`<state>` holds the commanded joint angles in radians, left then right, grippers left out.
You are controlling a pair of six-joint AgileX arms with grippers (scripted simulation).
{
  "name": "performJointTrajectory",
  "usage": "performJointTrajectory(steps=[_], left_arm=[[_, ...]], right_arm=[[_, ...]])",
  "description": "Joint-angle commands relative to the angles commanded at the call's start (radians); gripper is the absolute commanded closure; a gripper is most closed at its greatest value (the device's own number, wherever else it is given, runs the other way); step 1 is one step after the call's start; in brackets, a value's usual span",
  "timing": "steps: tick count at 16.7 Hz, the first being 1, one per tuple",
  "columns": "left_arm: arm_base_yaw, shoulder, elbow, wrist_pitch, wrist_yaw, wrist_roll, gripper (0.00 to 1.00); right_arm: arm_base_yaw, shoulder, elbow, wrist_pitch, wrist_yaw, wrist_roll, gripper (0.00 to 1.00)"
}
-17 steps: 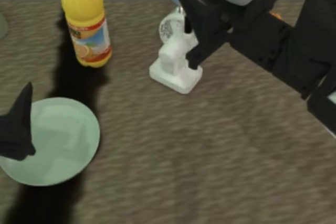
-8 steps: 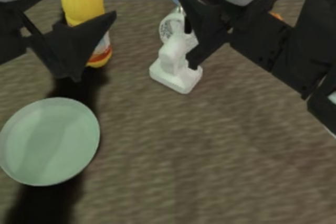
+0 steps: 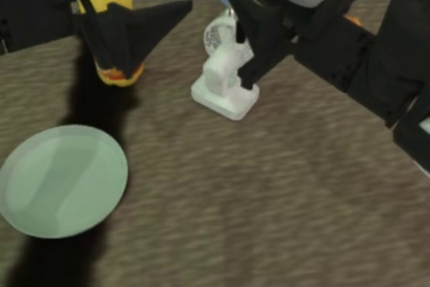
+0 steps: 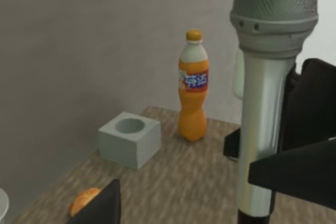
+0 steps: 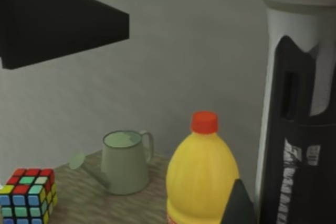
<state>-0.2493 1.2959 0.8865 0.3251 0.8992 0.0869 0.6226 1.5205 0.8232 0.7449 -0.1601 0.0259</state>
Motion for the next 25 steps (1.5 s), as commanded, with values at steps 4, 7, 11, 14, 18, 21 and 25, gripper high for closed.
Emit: performJointTrajectory(steps=[4,7,11,14,18,21,25], left_arm=[[0.002,0.000,-0.002,-0.001,-0.004,-0.001,0.00],[-0.051,0.061,0.048,0.018,-0.050,-0.006,0.00],[-0.163,0.199,0.156,0.057,-0.159,-0.017,0.00],[-0.224,0.275,0.216,0.079,-0.219,-0.022,0.00],[-0.232,0.286,0.224,0.081,-0.227,-0.023,0.00],[-0.232,0.286,0.224,0.081,-0.227,-0.023,0.15],[-0.232,0.286,0.224,0.081,-0.227,-0.023,0.45]], right_arm=[[0.000,0.000,0.000,0.000,0.000,0.000,1.00],[0.000,0.000,0.000,0.000,0.000,0.000,1.00],[0.000,0.000,0.000,0.000,0.000,0.000,1.00],[0.000,0.000,0.000,0.000,0.000,0.000,1.00],[0.000,0.000,0.000,0.000,0.000,0.000,1.00],[0.000,0.000,0.000,0.000,0.000,0.000,1.00],[0.000,0.000,0.000,0.000,0.000,0.000,1.00]])
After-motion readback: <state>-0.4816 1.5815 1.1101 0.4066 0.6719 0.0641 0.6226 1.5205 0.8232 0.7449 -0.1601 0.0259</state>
